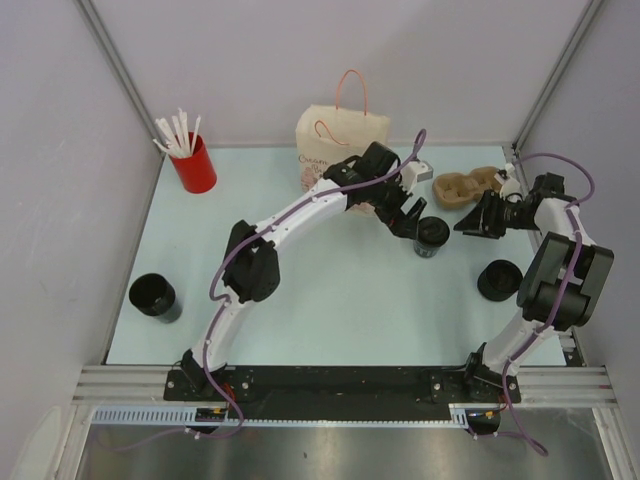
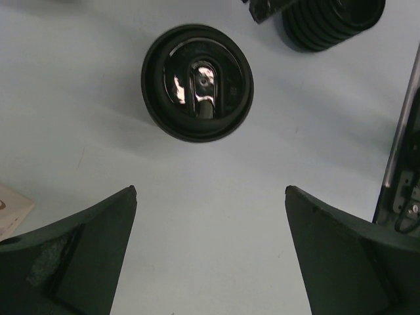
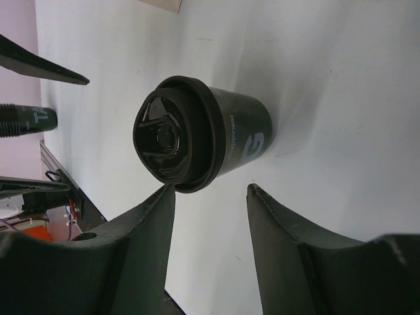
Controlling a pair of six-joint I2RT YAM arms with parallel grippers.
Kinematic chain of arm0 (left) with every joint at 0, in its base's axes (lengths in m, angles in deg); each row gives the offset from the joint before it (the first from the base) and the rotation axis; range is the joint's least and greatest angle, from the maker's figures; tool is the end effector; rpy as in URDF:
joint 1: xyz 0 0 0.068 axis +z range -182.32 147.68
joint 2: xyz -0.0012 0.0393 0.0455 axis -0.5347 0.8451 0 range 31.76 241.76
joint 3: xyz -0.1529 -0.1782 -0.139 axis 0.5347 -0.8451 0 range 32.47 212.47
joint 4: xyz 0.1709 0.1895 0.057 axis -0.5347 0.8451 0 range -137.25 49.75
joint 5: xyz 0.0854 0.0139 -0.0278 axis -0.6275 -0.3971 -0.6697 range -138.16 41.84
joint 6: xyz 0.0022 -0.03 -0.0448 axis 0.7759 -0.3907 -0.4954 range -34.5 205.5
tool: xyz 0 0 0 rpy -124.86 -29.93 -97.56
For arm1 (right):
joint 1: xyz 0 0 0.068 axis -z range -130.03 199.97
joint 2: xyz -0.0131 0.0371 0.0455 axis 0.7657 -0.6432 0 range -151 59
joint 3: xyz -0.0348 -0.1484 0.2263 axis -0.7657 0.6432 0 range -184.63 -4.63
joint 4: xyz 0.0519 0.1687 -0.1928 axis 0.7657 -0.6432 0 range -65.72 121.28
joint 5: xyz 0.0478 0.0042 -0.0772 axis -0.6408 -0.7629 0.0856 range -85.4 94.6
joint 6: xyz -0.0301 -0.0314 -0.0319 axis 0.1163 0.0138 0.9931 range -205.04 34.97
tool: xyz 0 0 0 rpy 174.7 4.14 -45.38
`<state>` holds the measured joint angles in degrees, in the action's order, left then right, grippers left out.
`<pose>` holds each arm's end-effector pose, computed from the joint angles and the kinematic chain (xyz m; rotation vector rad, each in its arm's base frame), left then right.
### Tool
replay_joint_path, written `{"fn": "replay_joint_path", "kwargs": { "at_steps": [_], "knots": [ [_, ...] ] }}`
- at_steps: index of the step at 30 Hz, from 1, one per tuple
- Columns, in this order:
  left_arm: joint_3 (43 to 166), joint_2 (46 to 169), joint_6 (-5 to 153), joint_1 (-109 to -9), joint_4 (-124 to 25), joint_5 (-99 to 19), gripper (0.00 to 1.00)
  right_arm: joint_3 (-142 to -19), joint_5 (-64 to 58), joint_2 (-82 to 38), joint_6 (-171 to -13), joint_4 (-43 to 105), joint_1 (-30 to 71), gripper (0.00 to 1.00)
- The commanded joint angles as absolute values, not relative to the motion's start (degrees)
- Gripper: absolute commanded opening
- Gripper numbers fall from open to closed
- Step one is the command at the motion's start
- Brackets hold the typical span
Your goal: Pack the takeout coffee
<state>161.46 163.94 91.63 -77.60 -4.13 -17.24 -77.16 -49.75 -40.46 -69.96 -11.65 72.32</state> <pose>0.3510 -0.3806 0.2799 1.2964 2.0721 -0.9594 0.3268 -0.1031 0.2275 -0.0644 2.3438 1.0021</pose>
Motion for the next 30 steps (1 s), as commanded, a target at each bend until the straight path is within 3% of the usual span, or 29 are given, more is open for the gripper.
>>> {"fn": "replay_joint_path", "kwargs": {
  "at_steps": [1, 13, 30],
  "knots": [
    [163.61, 164.92, 85.85, -78.11, -13.12, -21.79, 0.99, -78.02, -51.21, -40.67, -69.3, -11.61, 72.3, 0.52],
    [164.3, 169.13, 78.47, -78.29, -25.62, -27.32, 0.99, -77.57, -48.93, -42.95, -71.94, -7.92, 70.89, 0.51],
    [166.77, 174.67, 77.94, -78.82, -25.8, -25.13, 0.99, -77.58, -47.43, -43.39, -72.99, -6.25, 69.75, 0.51]
  ]
}}
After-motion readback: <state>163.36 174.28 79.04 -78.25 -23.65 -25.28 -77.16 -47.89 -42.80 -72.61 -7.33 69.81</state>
